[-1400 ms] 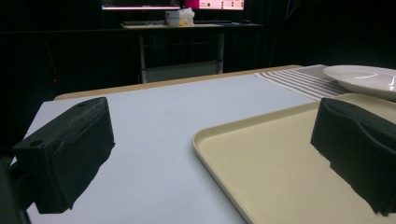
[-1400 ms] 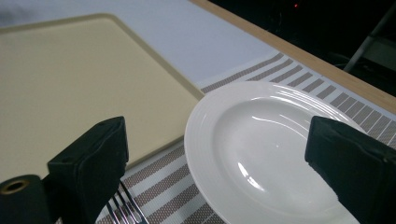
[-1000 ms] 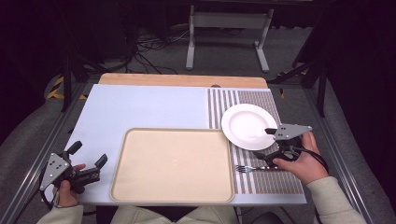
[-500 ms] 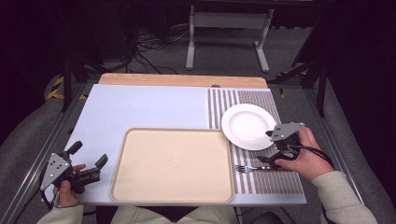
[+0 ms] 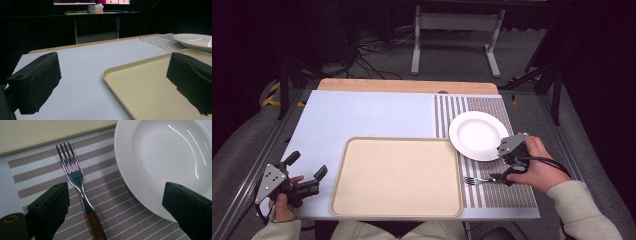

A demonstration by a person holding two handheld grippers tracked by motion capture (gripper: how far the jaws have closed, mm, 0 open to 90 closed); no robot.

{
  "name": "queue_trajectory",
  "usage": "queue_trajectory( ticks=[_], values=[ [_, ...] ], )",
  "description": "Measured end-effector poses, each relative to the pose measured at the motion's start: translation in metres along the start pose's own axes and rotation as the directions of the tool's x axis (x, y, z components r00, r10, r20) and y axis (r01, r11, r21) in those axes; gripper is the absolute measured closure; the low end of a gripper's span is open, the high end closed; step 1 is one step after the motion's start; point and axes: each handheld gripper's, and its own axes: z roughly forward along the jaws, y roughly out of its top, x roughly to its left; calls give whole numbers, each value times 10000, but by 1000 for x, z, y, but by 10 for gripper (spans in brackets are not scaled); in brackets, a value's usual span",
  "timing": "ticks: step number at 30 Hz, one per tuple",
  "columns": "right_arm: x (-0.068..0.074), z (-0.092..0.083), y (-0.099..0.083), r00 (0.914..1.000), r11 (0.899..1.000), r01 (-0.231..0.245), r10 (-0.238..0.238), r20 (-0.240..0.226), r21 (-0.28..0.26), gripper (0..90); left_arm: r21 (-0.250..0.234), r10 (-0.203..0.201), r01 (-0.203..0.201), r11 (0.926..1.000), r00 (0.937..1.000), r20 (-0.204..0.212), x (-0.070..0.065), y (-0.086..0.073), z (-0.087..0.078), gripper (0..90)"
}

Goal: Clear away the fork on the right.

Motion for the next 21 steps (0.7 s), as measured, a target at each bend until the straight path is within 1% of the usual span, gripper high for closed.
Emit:
queue_trajectory(
  ticks=[1, 4, 6, 7, 9, 13, 14, 15, 18, 21],
  values=[
    [0, 0, 0, 10000, 9999, 73, -73, -58, 115, 83, -6, 13, -13, 10000, 10000, -14, 0, 0, 0, 0],
    [0, 0, 1, 9995, 9989, 107, -94, -285, 463, 85, -2, 7, -7, 10000, 10000, -8, 0, 0, 0, 0],
    [0, -1, 2, 9992, 9972, 195, -170, -356, 726, 86, 7, 9, -9, 10000, 10000, -16, 0, 0, 0, 0],
    [0, -1, 2, 9992, 9972, 195, -170, -356, 726, 86, 7, 9, -9, 10000, 10000, -16, 0, 0, 0, 0],
    [0, -2, 3, 9990, 9955, 220, -182, -420, 924, 87, 10, 10, -10, 10000, 10000, -10, 0, 0, 0, 0],
    [0, -3, 3, 9981, 9929, 316, -252, -566, 1148, 96, 17, 4, -4, 10000, 10000, -13, 0, 0, 0, 0],
    [0, -3, 3, 9983, 9922, 271, -206, -538, 1214, 97, 17, -1, 1, 10000, 10000, -13, 0, 0, 0, 0],
    [0, -3, 3, 9977, 9914, 353, -276, -620, 1261, 99, 18, -1, 1, 10000, 10000, -10, 0, 0, 0, 0],
    [0, -2, 4, 9976, 9900, 398, -318, -612, 1357, 99, 24, -4, 4, 10000, 10000, -15, 0, 0, 0, 0],
    [0, 0, 6, 9953, 9881, 648, -539, -810, 1391, 125, 24, -4, 4, 10000, 10000, -16, 0, 0, 0, 0]
  ],
)
